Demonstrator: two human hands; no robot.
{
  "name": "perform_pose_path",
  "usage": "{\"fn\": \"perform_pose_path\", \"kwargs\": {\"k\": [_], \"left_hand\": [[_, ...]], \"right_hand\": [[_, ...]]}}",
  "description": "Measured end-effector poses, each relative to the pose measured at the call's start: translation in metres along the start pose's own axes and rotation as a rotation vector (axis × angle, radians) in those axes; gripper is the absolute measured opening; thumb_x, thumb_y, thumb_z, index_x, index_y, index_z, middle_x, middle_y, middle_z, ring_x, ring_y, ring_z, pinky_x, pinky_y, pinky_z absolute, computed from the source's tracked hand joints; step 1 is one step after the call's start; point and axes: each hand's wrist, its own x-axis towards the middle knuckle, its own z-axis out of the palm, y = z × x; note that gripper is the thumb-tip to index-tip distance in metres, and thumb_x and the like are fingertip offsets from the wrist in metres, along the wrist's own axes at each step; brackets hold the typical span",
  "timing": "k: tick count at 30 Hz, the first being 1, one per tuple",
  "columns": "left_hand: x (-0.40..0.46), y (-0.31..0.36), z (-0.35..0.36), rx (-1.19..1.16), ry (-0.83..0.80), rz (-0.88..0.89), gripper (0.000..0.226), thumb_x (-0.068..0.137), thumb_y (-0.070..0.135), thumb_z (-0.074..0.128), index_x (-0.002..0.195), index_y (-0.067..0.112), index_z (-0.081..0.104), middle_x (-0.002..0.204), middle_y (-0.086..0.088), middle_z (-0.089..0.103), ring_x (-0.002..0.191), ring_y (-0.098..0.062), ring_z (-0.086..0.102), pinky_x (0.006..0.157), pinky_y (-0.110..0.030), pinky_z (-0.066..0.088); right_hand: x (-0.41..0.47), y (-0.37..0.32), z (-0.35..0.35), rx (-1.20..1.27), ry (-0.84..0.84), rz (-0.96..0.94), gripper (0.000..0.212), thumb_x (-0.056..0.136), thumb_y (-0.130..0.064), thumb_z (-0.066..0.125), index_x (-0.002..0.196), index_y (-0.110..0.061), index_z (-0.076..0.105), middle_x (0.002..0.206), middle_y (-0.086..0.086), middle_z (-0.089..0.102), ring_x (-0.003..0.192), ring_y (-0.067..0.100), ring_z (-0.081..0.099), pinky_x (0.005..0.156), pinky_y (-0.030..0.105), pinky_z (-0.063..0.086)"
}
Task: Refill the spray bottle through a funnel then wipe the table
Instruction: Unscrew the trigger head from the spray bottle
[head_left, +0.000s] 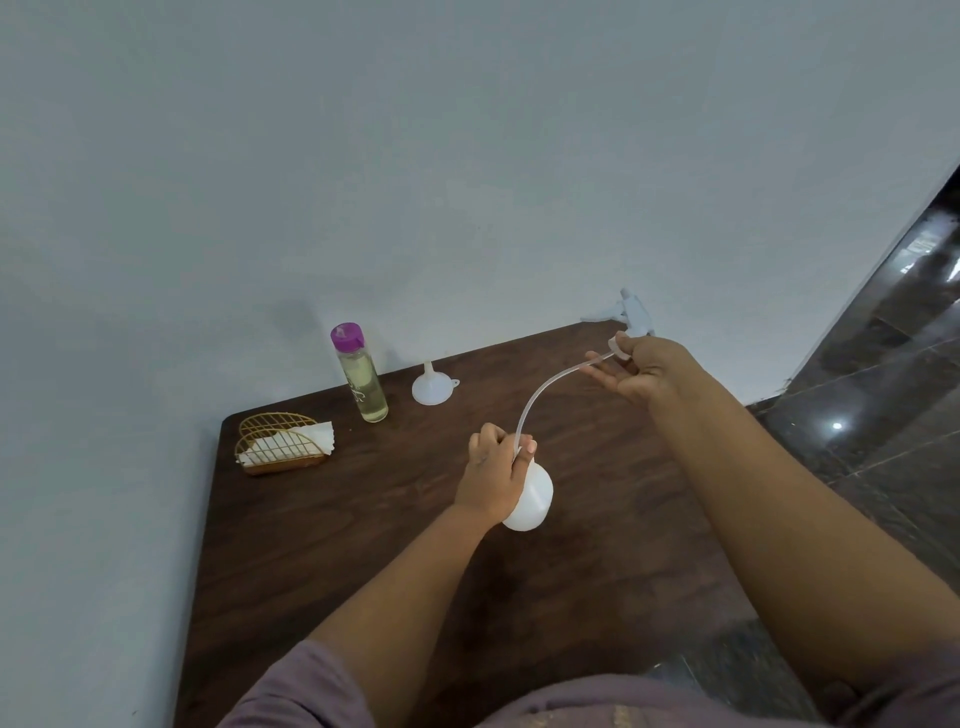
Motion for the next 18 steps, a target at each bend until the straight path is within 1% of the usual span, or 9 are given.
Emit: {"fn": "perform_pose_path", "kwargs": {"k": [2, 4, 7, 9, 10, 11, 14, 16, 18], "left_hand": [[0.001, 0.001, -0.004, 0.014, 0.016, 0.035, 0.038, 0.103, 0.041, 0.036, 0.123, 0.021, 0.061, 0.116, 0.000, 0.045, 0.111, -0.011, 0.040, 0.092, -0.030, 0.051], [0.001, 0.002, -0.009, 0.027, 0.046, 0.071, 0.037, 0.103, 0.041, 0.034, 0.120, 0.021, 0.060, 0.112, 0.001, 0.045, 0.108, -0.010, 0.040, 0.090, -0.027, 0.049], [0.003, 0.005, -0.022, -0.012, 0.100, 0.089, 0.036, 0.104, 0.040, 0.033, 0.115, 0.017, 0.059, 0.106, 0.003, 0.049, 0.104, -0.009, 0.042, 0.083, -0.022, 0.044], [0.009, 0.005, -0.030, -0.002, 0.123, 0.111, 0.037, 0.103, 0.041, 0.032, 0.110, 0.016, 0.059, 0.101, 0.003, 0.055, 0.099, -0.009, 0.049, 0.080, -0.021, 0.044], [0.014, 0.003, -0.035, 0.018, 0.124, 0.124, 0.037, 0.103, 0.042, 0.032, 0.106, 0.016, 0.059, 0.098, 0.002, 0.057, 0.095, -0.010, 0.052, 0.079, -0.023, 0.046], [0.019, 0.001, -0.039, 0.032, 0.115, 0.123, 0.038, 0.103, 0.042, 0.032, 0.103, 0.015, 0.059, 0.095, 0.001, 0.059, 0.092, -0.012, 0.054, 0.078, -0.025, 0.047], [0.034, -0.005, -0.051, 0.006, 0.071, 0.054, 0.040, 0.103, 0.042, 0.035, 0.096, 0.012, 0.061, 0.090, -0.002, 0.063, 0.085, -0.016, 0.059, 0.077, -0.032, 0.050], [0.043, -0.004, -0.056, -0.020, 0.025, -0.014, 0.039, 0.103, 0.041, 0.039, 0.095, 0.011, 0.062, 0.088, -0.003, 0.065, 0.082, -0.019, 0.061, 0.077, -0.035, 0.049], [0.053, 0.000, -0.056, -0.097, -0.017, -0.115, 0.029, 0.100, 0.038, 0.047, 0.097, 0.013, 0.061, 0.091, -0.003, 0.066, 0.084, -0.020, 0.061, 0.076, -0.033, 0.048]], "right_hand": [[-0.001, -0.001, -0.001, 0.028, -0.007, -0.011, 0.022, 0.099, -0.003, 0.045, 0.120, -0.005, 0.048, 0.096, 0.008, 0.053, 0.114, 0.036, 0.058, 0.085, 0.059, 0.048], [-0.005, -0.003, -0.003, 0.050, -0.015, -0.015, 0.017, 0.099, -0.004, 0.047, 0.115, -0.006, 0.049, 0.097, 0.009, 0.053, 0.109, 0.035, 0.060, 0.078, 0.058, 0.052], [-0.007, -0.008, -0.009, 0.090, -0.028, -0.030, 0.012, 0.096, -0.004, 0.052, 0.108, -0.005, 0.053, 0.098, 0.009, 0.056, 0.091, 0.031, 0.063, 0.066, 0.056, 0.057], [-0.009, -0.010, -0.014, 0.105, -0.038, -0.035, 0.006, 0.093, -0.006, 0.058, 0.099, -0.006, 0.056, 0.098, 0.007, 0.059, 0.088, 0.025, 0.062, 0.077, 0.051, 0.058], [-0.010, -0.011, -0.017, 0.104, -0.039, -0.035, 0.009, 0.090, -0.008, 0.063, 0.097, -0.008, 0.057, 0.097, 0.005, 0.061, 0.089, 0.021, 0.062, 0.085, 0.047, 0.056], [-0.012, -0.011, -0.021, 0.093, -0.041, -0.031, 0.012, 0.087, -0.009, 0.067, 0.096, -0.010, 0.058, 0.094, 0.003, 0.061, 0.088, 0.018, 0.061, 0.088, 0.041, 0.054], [-0.010, -0.003, -0.038, 0.093, -0.049, -0.022, 0.016, 0.081, -0.004, 0.068, 0.090, -0.011, 0.057, 0.083, 0.002, 0.057, 0.075, 0.012, 0.056, 0.071, 0.025, 0.050], [-0.006, 0.004, -0.053, 0.109, -0.035, -0.013, 0.017, 0.081, 0.003, 0.065, 0.091, -0.009, 0.056, 0.084, 0.005, 0.057, 0.071, 0.012, 0.056, 0.062, 0.021, 0.052], [-0.001, 0.010, -0.071, 0.080, -0.030, -0.027, 0.024, 0.081, 0.010, 0.061, 0.098, -0.007, 0.057, 0.090, 0.007, 0.061, 0.075, 0.013, 0.061, 0.056, 0.022, 0.056]]}}
